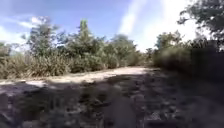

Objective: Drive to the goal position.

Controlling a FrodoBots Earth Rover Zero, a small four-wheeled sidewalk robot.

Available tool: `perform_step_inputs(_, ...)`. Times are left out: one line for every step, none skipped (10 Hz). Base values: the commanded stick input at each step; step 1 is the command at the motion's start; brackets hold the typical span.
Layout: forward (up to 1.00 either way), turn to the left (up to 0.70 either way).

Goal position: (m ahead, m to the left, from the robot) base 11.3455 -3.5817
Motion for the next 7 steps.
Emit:
perform_step_inputs(0.85,0.00)
perform_step_inputs(0.85,0.00)
perform_step_inputs(0.85,0.00)
perform_step_inputs(0.85,0.00)
perform_step_inputs(0.85,0.00)
perform_step_inputs(0.85,0.00)
perform_step_inputs(0.85,0.00)
